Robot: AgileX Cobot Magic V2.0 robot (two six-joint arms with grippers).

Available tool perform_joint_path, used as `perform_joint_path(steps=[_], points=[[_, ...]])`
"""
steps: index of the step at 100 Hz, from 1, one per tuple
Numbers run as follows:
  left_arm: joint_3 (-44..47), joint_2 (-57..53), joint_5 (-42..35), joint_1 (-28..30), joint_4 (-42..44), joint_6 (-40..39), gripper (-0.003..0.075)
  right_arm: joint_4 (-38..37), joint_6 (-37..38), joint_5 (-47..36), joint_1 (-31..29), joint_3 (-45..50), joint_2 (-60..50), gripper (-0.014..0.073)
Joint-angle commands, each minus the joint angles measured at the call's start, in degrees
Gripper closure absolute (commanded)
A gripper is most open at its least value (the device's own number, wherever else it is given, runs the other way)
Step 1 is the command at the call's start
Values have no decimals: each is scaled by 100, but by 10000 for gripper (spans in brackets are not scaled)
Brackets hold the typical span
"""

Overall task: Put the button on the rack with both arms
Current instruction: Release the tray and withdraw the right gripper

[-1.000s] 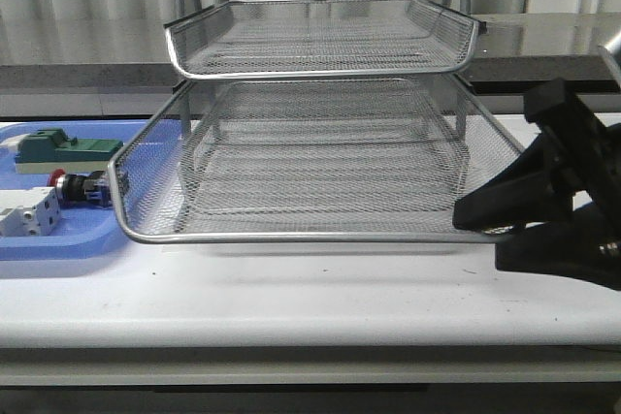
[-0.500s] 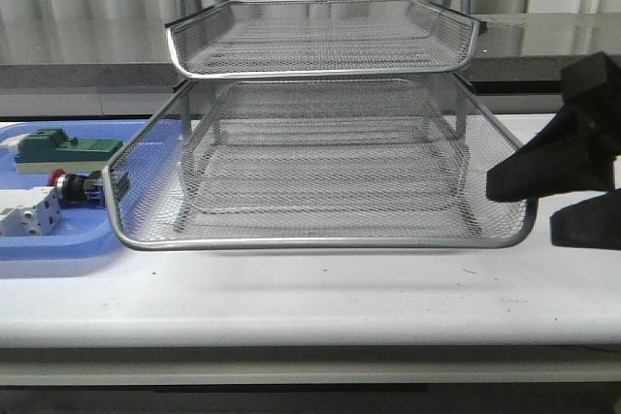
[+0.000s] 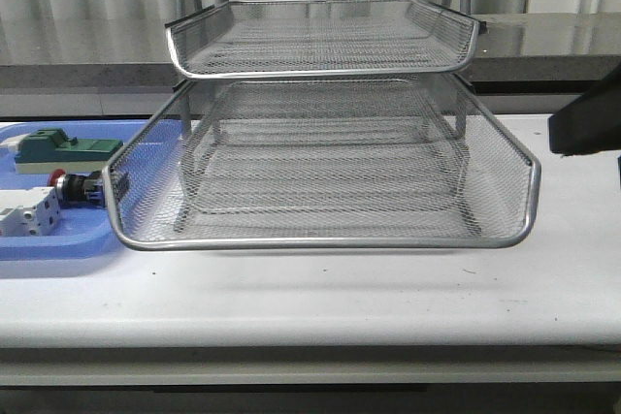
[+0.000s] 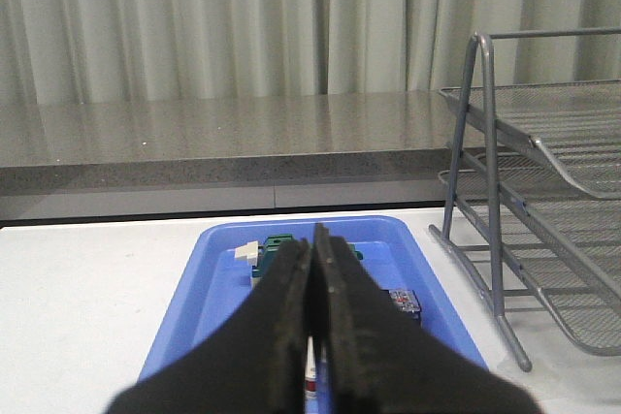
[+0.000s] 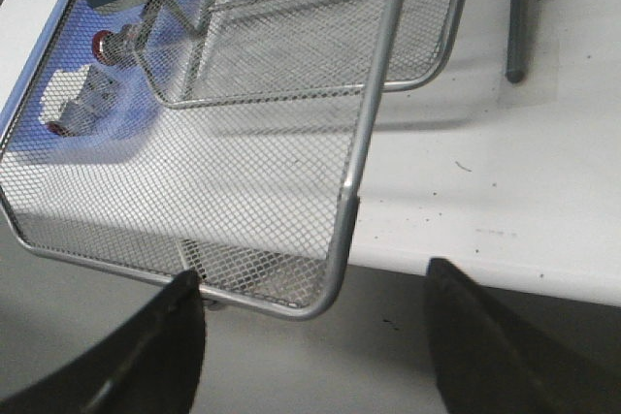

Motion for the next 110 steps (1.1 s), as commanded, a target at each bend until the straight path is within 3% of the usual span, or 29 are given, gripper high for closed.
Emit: perform_joint_path(steps=[1, 46, 75, 88, 110], points=[[272, -181, -492, -44, 4, -75, 740, -614, 618, 37, -10, -245, -309, 110], [272, -181, -492, -44, 4, -75, 740, -4787, 3781, 1233, -18, -1798, -854, 110], [272, -181, -492, -44, 4, -75, 740, -7155, 5551, 1936, -18, -2140, -1775, 110], [272, -181, -492, -44, 4, -75, 740, -7638, 5895, 2323, -18, -2140, -2237, 110], [272, -181, -492, -44, 4, -75, 740, -7662, 5901, 2771, -18, -2140, -3014, 110]])
